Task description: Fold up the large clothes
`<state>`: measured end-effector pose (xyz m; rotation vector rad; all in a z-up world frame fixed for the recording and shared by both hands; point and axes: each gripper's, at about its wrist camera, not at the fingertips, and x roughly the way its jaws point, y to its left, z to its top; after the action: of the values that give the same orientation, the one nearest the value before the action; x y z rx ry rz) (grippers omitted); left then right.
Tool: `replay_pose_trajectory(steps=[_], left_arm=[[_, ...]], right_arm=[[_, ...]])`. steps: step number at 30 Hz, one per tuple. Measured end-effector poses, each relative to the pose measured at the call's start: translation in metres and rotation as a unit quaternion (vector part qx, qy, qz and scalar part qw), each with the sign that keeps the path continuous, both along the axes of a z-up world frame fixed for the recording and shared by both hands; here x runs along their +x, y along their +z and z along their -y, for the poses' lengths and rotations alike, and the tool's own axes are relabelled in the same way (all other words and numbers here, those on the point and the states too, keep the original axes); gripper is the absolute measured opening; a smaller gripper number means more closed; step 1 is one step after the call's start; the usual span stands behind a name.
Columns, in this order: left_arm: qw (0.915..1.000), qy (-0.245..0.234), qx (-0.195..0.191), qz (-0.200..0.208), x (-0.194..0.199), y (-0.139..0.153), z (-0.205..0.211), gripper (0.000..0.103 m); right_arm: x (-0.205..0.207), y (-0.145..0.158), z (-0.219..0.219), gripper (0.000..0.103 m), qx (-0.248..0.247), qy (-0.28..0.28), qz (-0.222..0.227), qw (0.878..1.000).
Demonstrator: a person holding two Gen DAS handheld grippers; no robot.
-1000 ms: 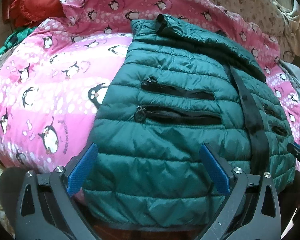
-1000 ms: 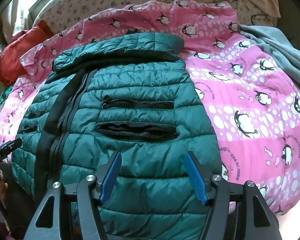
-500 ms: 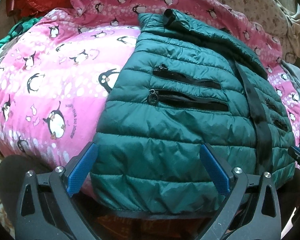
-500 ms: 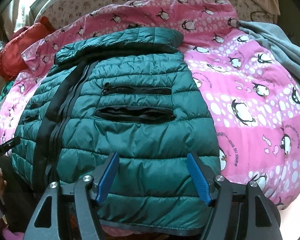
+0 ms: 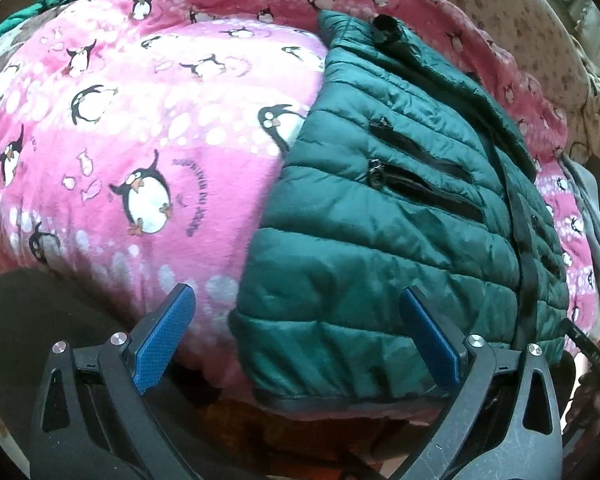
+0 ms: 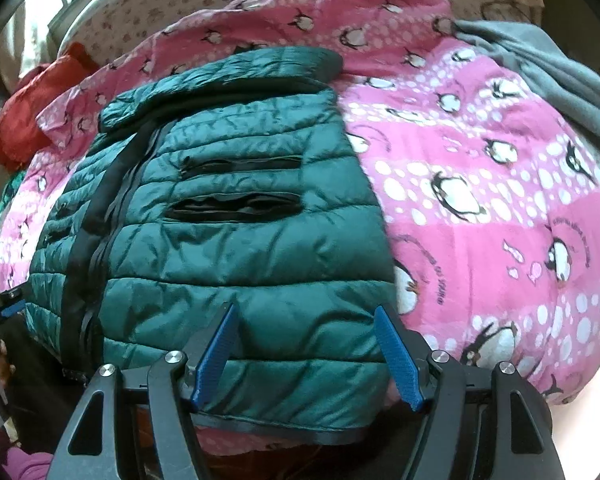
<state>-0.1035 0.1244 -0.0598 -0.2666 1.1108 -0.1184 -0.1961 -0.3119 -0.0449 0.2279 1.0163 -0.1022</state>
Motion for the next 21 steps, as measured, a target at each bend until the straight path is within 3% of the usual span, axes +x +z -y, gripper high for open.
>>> replay_pose_trajectory(steps=[6, 11, 21], left_arm=[[0.9997, -0.004, -0.013, -0.021, -0.002, -0.010, -0.008, 0.102], [0.9975, -0.009, -0.051, -0.049, -0.003, -0.024, -0.007, 0.102], [0.9966, -0.011, -0.067, -0.046, -0.004, -0.027, -0.004, 0.102]], right_arm=[[-0.004, -0.006, 0.011, 0.069, 0.007, -0.007, -0.011, 1.000], [-0.005, -0.012, 0.020, 0.072, 0.011, -0.016, -0.018, 1.000], [0.000, -0.024, 0.026, 0.072, 0.085, 0.006, -0.015, 0.996]])
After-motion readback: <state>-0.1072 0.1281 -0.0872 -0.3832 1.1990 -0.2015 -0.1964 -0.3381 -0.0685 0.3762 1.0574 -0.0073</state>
